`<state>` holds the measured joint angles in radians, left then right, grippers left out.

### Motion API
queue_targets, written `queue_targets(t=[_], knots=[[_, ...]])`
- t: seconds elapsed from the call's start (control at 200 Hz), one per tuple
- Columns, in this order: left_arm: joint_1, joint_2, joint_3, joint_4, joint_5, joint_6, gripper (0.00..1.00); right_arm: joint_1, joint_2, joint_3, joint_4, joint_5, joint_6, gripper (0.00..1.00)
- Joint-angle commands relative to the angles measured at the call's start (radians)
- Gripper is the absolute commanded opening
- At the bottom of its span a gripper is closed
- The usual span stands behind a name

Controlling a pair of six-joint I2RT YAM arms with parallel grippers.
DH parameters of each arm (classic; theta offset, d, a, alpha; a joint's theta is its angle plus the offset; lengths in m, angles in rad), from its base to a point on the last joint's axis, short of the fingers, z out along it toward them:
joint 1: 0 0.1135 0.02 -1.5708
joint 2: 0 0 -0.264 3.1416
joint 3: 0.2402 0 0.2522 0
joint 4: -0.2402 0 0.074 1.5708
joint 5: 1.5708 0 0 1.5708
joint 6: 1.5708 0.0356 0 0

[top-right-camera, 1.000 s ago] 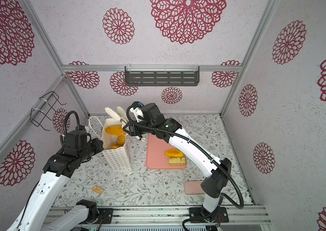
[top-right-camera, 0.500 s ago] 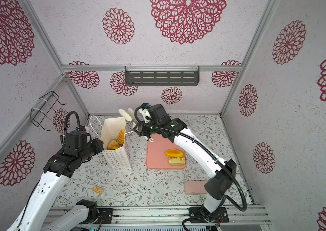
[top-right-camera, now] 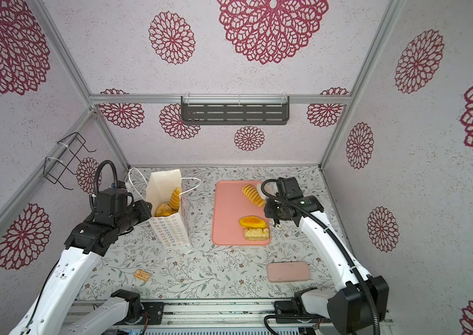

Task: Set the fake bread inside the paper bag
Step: 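Open the right tongs and move them back over the pink tray, then lower the right tongs onto the striped yellow roll and pinch it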

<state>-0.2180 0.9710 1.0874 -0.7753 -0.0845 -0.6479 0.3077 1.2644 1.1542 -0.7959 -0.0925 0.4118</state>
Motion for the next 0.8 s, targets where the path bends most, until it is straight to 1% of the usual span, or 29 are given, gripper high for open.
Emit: queue_targets(t=[0.0,0.145,0.26,0.43,0.635,0.796], knots=[[-0.001,0.001,-0.004,0.032,0.012,0.023,0.35,-0.038,-0.020,-0.024,0.021,-0.010,-0.005,0.41],[-0.001,-0.002,-0.005,0.038,0.014,0.032,0.53,-0.055,0.064,0.001,0.044,-0.022,-0.020,0.42],[0.002,-0.013,-0.011,0.040,0.017,0.035,0.62,-0.055,0.153,0.062,0.061,-0.028,-0.031,0.42],[0.006,-0.035,-0.026,0.048,0.023,0.034,0.69,-0.056,0.309,0.191,0.055,-0.040,-0.052,0.42],[0.015,-0.047,-0.035,0.048,0.034,0.042,0.74,-0.056,0.484,0.367,0.023,-0.037,-0.078,0.42],[0.023,-0.061,-0.043,0.043,0.038,0.041,0.79,-0.056,0.596,0.466,0.007,-0.042,-0.089,0.42]])
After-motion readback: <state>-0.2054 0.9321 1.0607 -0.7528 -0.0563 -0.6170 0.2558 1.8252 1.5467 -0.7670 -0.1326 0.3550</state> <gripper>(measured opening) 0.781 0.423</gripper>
